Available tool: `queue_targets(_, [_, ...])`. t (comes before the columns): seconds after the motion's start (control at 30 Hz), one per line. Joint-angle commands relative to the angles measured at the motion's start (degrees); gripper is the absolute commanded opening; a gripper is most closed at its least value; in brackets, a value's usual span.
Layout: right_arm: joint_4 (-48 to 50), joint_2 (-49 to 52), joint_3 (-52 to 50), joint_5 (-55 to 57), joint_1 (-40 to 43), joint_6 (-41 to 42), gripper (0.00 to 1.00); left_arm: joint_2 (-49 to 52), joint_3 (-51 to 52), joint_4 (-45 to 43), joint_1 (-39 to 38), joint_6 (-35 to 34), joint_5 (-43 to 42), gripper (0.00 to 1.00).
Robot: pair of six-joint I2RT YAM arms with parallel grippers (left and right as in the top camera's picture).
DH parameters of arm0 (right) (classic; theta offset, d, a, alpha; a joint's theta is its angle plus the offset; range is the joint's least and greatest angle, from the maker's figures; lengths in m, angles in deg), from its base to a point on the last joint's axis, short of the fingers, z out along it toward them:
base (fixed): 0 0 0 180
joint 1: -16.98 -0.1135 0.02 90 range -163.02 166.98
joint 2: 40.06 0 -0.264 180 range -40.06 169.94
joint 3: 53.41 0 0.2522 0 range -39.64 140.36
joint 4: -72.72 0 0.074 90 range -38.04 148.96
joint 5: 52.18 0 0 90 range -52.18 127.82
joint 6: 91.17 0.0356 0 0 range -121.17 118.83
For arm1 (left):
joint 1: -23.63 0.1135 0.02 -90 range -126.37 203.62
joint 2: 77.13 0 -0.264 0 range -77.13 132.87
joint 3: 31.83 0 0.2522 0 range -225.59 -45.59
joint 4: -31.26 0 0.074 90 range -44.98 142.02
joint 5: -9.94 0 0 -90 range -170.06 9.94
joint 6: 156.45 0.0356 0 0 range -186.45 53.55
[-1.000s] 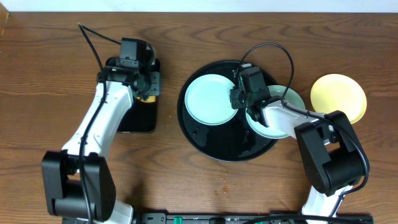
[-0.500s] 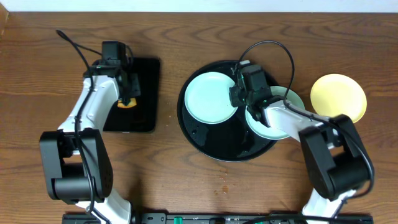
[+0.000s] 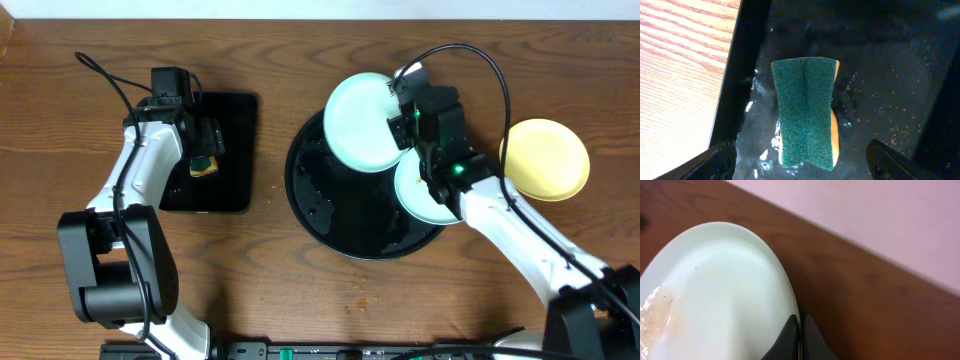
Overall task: Clean dirty plates on tray and stack at the side
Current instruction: 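Lift the pale green plate off the round tray with the right gripper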
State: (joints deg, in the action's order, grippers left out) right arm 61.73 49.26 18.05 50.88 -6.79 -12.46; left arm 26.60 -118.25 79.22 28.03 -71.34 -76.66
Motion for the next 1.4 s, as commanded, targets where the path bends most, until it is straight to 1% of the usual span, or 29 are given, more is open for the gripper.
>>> queue_targets(0.0, [0.1,-3.6,0.9,11.8,-2.6,-11.0,0.01,0.4,0.4,0.0,0.2,-0.2,0.5,0.84])
queue_targets(0.2, [1.1,-5.4,0.9,32.3,-10.2,-25.7,0.01,0.4,0.4,0.0,0.2,-0.2,0.5,0.84])
queue_targets(0.27, [1.6,-5.4,0.9,36.7,-13.5,-29.1,0.01,0.4,0.4,0.0,0.2,-0.2,0.5,0.84])
queue_targets(0.47, [2.2,-5.4,0.9,44.5,-20.7,-31.0,0.01,0.4,0.4,0.0,0.2,-0.2,0.5,0.84])
queue_targets(0.63, [2.6,-5.4,0.9,51.5,-22.9,-30.9,0.01,0.4,0.4,0.0,0.2,-0.2,0.5,0.84])
queue_targets(0.9, [2.6,-5.4,0.9,52.9,-22.9,-29.3,0.01,0.4,0.4,0.0,0.2,-0.2,0.5,0.84])
queue_targets(1.13, [0.2,-5.4,0.9,52.9,-22.9,-22.6,0.01,0.4,0.4,0.0,0.2,-0.2,0.5,0.84])
queue_targets(1.2, [-0.9,-5.4,0.9,52.4,-22.8,-19.1,0.01,0.4,0.4,0.0,0.2,-0.2,0.5,0.84])
queue_targets(1.23, [-1.7,-5.4,0.9,51.1,-22.5,-17.1,0.01,0.4,0.4,0.0,0.2,-0.2,0.5,0.84])
queue_targets(1.3, [-4.5,-5.4,0.9,44.7,-21.5,-12.8,0.01,0.4,0.4,0.0,0.2,-0.2,0.5,0.85])
queue_targets(1.37, [-8.0,-5.4,0.9,36.1,-19.5,-7.2,0.01,0.4,0.4,0.0,0.2,-0.2,0.5,0.84])
